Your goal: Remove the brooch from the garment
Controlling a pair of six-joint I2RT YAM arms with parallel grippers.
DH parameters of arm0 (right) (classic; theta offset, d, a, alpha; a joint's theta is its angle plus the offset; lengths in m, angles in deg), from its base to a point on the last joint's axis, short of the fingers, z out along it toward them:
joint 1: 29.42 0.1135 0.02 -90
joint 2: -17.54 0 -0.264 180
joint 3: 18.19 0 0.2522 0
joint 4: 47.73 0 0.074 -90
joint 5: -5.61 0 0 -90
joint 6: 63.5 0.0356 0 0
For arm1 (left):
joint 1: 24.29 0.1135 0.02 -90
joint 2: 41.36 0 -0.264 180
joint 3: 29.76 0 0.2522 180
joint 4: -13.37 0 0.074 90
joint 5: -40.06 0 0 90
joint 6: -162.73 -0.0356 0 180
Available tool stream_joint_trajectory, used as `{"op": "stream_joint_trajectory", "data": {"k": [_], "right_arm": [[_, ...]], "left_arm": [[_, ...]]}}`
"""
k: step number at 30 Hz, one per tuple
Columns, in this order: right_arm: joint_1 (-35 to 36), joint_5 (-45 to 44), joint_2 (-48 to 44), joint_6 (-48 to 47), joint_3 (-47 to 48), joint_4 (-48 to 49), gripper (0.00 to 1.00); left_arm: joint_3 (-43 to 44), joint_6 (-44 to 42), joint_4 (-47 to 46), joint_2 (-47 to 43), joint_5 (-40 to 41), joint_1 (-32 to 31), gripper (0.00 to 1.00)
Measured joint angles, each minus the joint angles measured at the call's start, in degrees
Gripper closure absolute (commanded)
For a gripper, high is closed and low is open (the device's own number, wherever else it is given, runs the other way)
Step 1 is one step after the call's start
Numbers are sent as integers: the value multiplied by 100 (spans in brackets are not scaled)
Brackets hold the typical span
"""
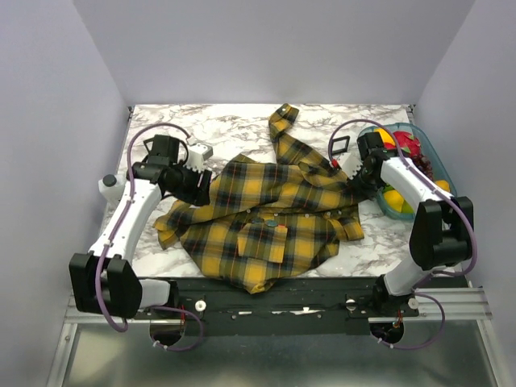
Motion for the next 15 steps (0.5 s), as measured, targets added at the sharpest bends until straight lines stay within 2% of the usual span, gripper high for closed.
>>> {"op": "stream_joint_trajectory", "data": {"k": [9,10,12,15], "right_arm": [[-13,-179,173,7,-33,245,100],[-13,-181,212,26,-15,249,100],[-13,-186,282,61,15,249,100],[-13,-188,365,118,66,249,100]], "left_arm": [[1598,37,-1193,1587,595,341,34],[1762,31,-1185,1867,573,345,31],[2070,28,-1165,2485,439,372,18],[2387,55,-1056,3353,-74,420,18]]}}
